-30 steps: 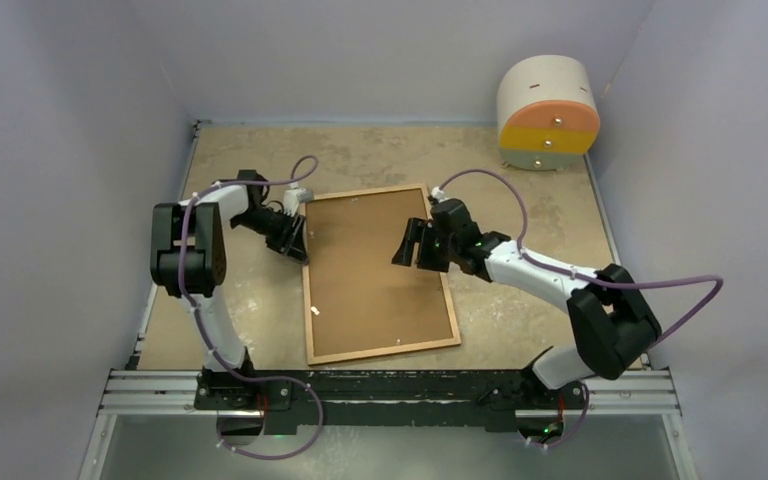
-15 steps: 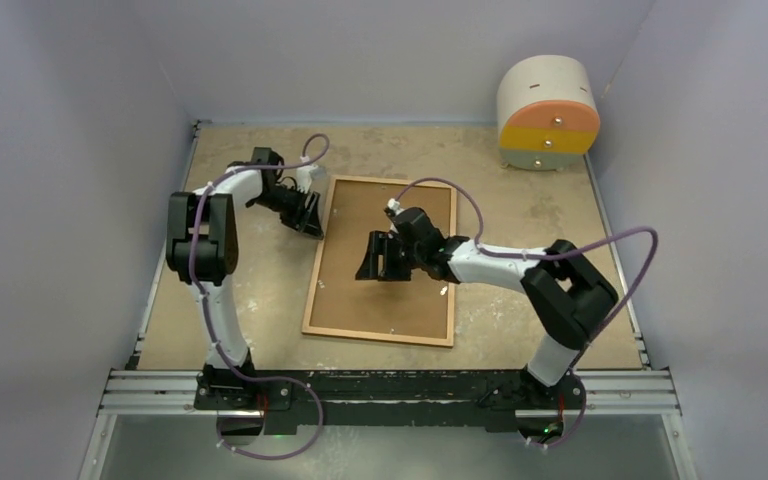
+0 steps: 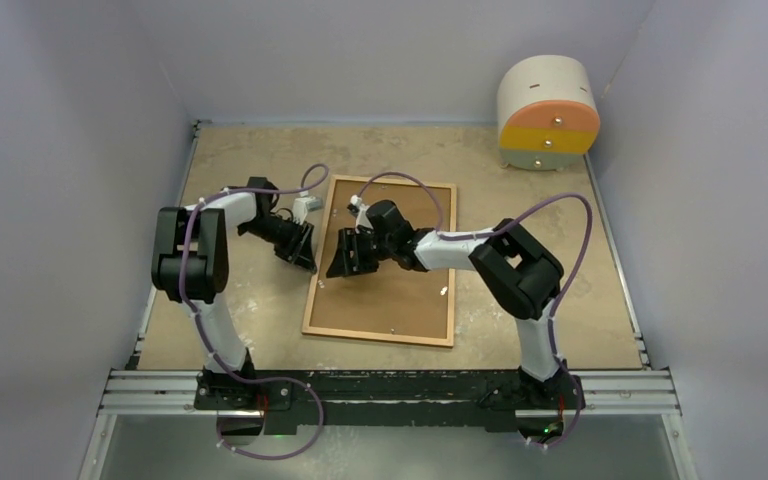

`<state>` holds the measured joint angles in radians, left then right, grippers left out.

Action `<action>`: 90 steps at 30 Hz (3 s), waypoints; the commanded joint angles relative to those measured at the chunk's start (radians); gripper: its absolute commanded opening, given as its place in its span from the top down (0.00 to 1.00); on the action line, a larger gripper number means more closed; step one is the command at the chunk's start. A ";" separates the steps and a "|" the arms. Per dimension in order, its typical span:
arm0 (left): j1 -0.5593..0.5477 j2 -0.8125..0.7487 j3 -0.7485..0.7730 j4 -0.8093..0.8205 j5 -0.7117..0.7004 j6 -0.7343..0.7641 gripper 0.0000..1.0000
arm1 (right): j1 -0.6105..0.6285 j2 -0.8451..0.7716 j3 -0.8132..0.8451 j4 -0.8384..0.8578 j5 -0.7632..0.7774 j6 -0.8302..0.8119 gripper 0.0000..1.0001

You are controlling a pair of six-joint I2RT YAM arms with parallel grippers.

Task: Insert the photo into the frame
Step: Install the photo frame at the center of the board.

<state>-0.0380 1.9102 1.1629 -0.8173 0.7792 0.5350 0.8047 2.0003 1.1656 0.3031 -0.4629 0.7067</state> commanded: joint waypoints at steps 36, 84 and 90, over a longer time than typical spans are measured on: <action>0.002 0.061 -0.033 0.111 -0.020 -0.005 0.91 | 0.094 0.151 0.156 0.016 -0.085 -0.044 0.55; 0.001 0.061 -0.021 0.106 -0.030 -0.006 0.97 | 0.128 0.151 0.140 -0.040 0.020 -0.086 0.60; 0.001 0.062 -0.021 0.105 -0.034 -0.005 0.98 | 0.120 0.146 0.151 -0.081 -0.003 -0.091 0.60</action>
<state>-0.0196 1.9297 1.1561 -0.8051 0.8326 0.4892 0.9085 2.1120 1.3033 0.2729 -0.4221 0.6167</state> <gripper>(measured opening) 0.122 0.402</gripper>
